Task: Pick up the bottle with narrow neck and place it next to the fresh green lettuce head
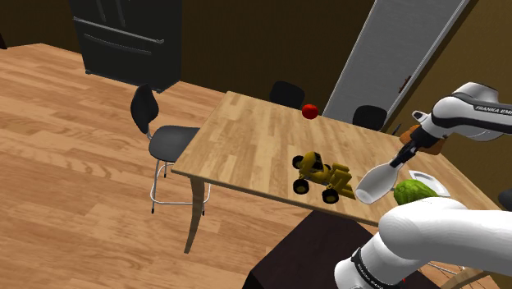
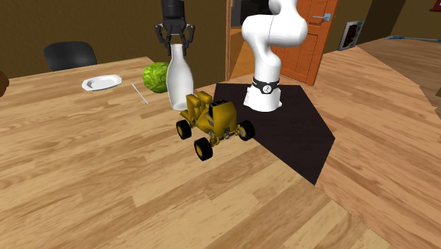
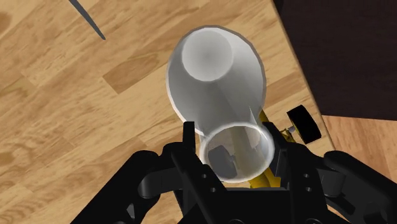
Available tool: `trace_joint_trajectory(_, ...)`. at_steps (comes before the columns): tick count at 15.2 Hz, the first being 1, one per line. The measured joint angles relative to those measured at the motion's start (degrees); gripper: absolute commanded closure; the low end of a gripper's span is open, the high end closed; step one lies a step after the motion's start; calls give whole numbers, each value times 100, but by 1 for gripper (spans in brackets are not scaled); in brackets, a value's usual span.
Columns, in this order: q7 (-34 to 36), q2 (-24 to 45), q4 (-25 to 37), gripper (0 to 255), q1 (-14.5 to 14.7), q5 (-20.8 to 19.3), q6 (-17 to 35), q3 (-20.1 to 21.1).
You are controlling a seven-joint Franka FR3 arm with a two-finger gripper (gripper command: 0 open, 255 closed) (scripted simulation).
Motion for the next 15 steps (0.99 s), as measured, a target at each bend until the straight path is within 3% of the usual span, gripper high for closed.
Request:
trace_joint_trajectory(4, -3, 4, -18, 255, -2, -11, 25, -15)
trace_joint_trajectory(5, -3, 5, -17, 0, -2, -11, 26, -15)
trace_joint_trajectory(11, -3, 6, -20, 0, -1, -10, 26, -17)
trace_joint_trajectory(15, -30, -189, 377, 0, -53, 166, -578, 295)
